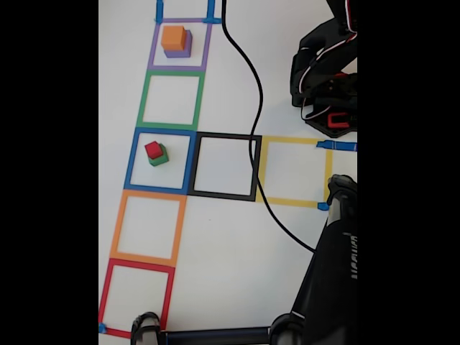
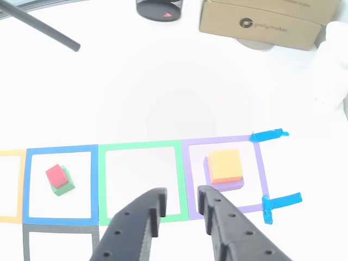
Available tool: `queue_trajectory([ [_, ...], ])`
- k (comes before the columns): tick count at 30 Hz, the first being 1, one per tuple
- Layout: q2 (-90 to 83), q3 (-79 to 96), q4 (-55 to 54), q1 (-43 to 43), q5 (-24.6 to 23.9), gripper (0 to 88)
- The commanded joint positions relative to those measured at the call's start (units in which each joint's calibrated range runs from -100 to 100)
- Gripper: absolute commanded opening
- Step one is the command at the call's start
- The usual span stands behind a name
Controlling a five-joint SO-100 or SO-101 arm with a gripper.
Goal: Tower of hanoi
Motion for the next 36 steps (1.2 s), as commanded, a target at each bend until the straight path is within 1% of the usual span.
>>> queue_trajectory([
  [1,0.44,3.84,-4.70,5.53,0.00,12.3],
  [4,-0.29,10.20,-9.23,9.84,0.00,20.0],
  [10,-4.41,30.38,-26.16,16.84,0.00,28.7],
  [16,-4.65,42.11,-39.03,19.62,0.00,37.1],
  [19,-4.65,47.66,-44.94,20.77,0.00,38.5],
  [21,-5.13,53.38,-51.10,21.83,0.00,39.5],
  [24,-6.42,65.02,-64.78,23.65,0.00,41.2],
  [26,-6.42,70.11,-71.42,24.80,0.00,41.5],
  [32,-3.27,76.57,-81.70,26.05,0.00,42.8],
  [36,3.43,80.48,-95.39,27.00,0.00,44.3],
])
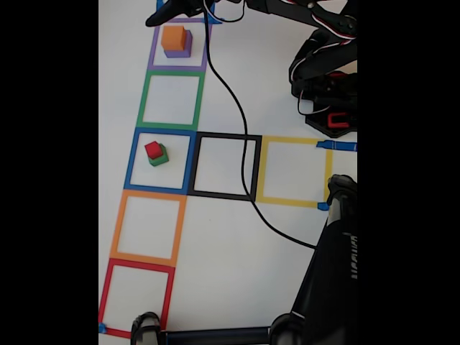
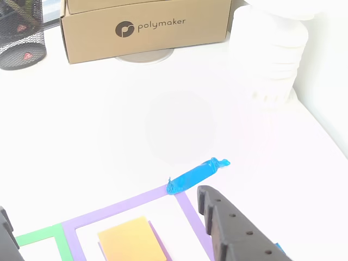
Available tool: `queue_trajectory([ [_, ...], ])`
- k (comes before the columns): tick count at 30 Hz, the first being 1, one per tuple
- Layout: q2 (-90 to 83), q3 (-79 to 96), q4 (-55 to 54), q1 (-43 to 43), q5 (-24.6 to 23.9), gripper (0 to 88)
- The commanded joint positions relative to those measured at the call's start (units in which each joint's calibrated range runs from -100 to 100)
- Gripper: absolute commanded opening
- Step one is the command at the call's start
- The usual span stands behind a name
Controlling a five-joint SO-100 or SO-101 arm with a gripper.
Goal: Tower of hanoi
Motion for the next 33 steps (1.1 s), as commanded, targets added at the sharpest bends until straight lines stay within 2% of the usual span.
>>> queue_trajectory([
  [1,6.53,2.68,-16.41,1.62,0.00,44.3],
  [5,13.55,5.50,-27.90,2.96,0.00,44.6],
  [16,24.78,14.14,-48.31,1.91,0.00,44.7],
  [25,34.87,15.14,-59.81,2.87,0.00,44.6],
  [33,43.02,12.50,-64.99,2.10,0.00,44.0],
])
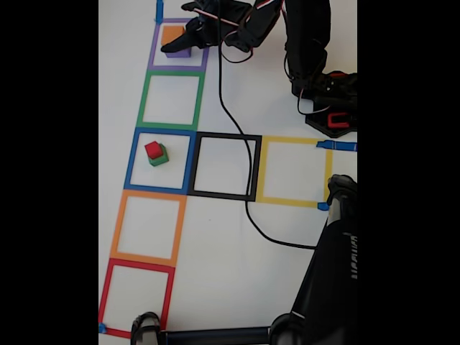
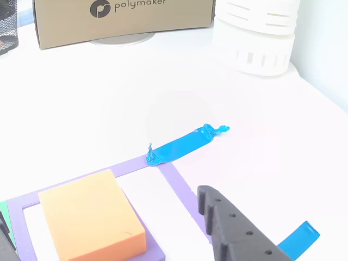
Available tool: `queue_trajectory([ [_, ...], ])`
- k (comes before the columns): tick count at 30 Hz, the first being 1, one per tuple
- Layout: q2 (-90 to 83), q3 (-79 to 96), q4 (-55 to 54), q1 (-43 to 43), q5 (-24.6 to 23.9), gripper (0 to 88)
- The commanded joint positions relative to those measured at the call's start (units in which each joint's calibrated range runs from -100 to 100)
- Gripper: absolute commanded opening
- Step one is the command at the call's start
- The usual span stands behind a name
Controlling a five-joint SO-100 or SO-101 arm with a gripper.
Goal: Tower of hanoi
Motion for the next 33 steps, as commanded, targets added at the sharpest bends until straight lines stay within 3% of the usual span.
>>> queue_trajectory([
  [1,1.46,-2.55,-3.56,-1.46,0.00,44.0],
  [14,8.00,-5.74,-7.94,-5.11,0.00,41.8],
  [33,9.70,-5.83,-8.99,-3.86,0.00,38.7],
])
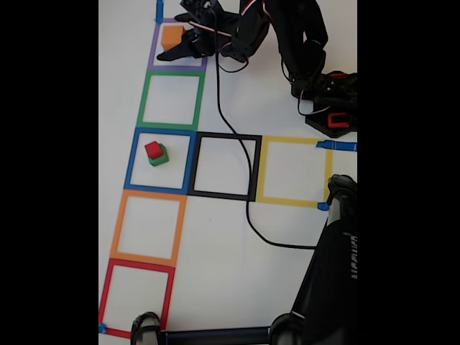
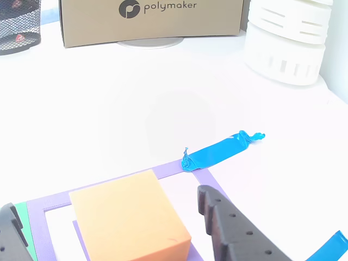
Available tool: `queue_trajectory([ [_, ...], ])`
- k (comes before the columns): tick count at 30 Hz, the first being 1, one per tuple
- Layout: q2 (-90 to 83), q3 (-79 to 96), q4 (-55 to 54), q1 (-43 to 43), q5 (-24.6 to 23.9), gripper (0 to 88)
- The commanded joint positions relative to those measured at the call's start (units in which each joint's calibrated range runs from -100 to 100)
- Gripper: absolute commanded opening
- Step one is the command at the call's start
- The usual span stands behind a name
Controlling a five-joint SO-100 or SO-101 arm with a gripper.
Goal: Tower of hanoi
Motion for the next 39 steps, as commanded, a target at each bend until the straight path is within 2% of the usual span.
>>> queue_trajectory([
  [1,-0.18,-1.49,-1.25,1.13,0.00,38.7],
  [13,0.30,-1.03,-1.25,1.99,0.00,38.1],
  [23,0.30,-0.31,-1.25,0.65,0.00,32.3],
  [39,-0.51,2.06,-1.57,-0.79,0.00,28.2],
])
